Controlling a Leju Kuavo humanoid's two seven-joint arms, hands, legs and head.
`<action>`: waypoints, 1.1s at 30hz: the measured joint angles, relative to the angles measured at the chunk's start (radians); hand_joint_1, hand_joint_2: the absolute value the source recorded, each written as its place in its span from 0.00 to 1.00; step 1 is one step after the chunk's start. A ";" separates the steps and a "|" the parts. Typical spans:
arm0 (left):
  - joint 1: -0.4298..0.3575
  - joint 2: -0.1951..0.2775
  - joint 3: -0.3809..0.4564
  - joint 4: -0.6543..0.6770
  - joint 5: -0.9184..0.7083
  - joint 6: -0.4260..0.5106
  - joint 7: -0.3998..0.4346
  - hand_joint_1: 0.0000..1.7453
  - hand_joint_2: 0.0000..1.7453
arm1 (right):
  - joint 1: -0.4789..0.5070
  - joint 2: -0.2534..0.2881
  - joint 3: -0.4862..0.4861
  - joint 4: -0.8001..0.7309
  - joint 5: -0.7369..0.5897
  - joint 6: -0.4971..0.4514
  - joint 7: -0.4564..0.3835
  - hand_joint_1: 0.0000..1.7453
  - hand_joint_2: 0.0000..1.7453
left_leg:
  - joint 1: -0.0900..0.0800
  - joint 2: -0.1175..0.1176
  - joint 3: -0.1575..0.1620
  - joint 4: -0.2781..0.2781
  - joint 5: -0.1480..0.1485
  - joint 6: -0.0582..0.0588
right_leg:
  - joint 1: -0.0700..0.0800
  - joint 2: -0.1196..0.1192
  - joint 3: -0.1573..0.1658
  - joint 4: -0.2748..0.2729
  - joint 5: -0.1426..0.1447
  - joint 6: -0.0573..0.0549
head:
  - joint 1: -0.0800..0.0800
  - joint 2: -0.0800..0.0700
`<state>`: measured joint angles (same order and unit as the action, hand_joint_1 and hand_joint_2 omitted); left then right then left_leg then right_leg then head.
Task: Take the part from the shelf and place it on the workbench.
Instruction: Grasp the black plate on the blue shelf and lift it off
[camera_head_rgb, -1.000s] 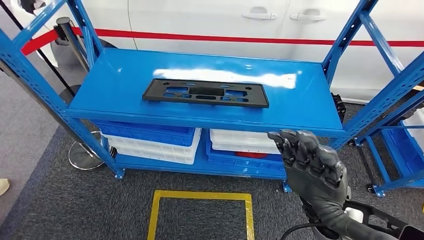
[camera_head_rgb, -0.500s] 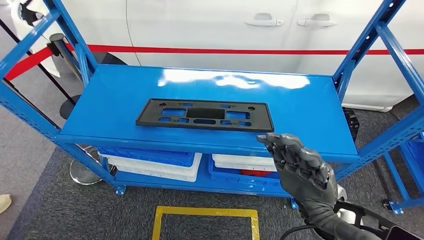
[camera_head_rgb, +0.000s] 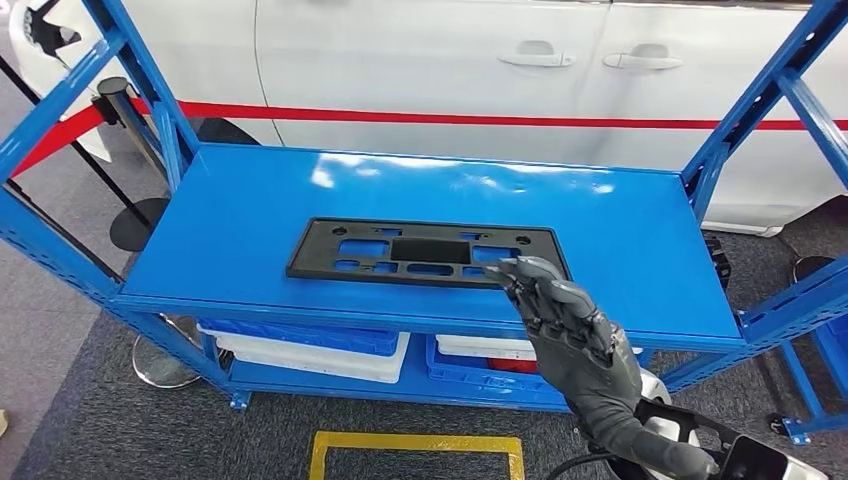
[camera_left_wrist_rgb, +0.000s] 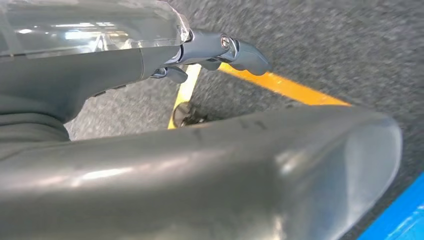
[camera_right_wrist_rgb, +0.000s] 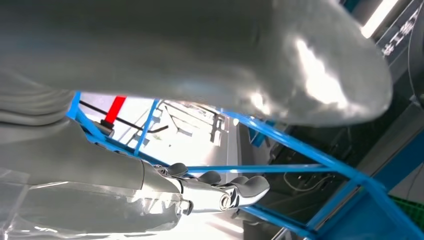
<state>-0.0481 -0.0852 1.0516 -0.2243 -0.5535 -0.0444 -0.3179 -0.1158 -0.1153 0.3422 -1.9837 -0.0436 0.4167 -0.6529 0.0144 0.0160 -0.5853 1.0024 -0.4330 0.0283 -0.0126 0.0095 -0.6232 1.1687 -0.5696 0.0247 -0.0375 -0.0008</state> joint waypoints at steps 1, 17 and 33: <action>-0.001 0.000 -0.002 0.000 -0.001 0.000 0.001 0.00 0.00 | 0.004 0.002 0.002 0.002 0.001 -0.002 0.002 0.00 0.00 | -0.001 0.004 0.003 0.000 -0.004 0.003 | -0.001 -0.001 -0.038 0.065 -0.022 0.002 | 0.000 0.000; -0.006 -0.004 -0.016 0.001 -0.025 -0.001 0.007 0.00 0.00 | -0.074 0.022 0.123 0.229 0.156 -0.126 0.160 0.00 1.00 | -0.003 -0.006 -0.076 0.267 -0.175 -0.050 | 0.004 -0.023 0.034 -0.164 0.129 -0.048 | -0.001 0.000; -0.004 -0.009 -0.015 0.001 -0.041 0.006 -0.008 0.00 0.00 | -0.263 0.110 0.389 0.589 0.862 -0.658 0.248 0.00 1.00 | -0.003 -0.010 0.016 0.010 -0.023 -0.002 | 0.000 -0.006 -0.098 0.131 -0.007 0.003 | 0.001 0.000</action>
<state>-0.0519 -0.0938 1.0361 -0.2235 -0.5942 -0.0389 -0.3262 -0.3784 -0.0057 0.7313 -1.3949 0.8180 -0.2417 -0.4049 0.0117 0.0058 -0.5695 1.0128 -0.4557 0.0263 -0.0126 0.0036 -0.7211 1.2997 -0.5764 0.0276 -0.0365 -0.0008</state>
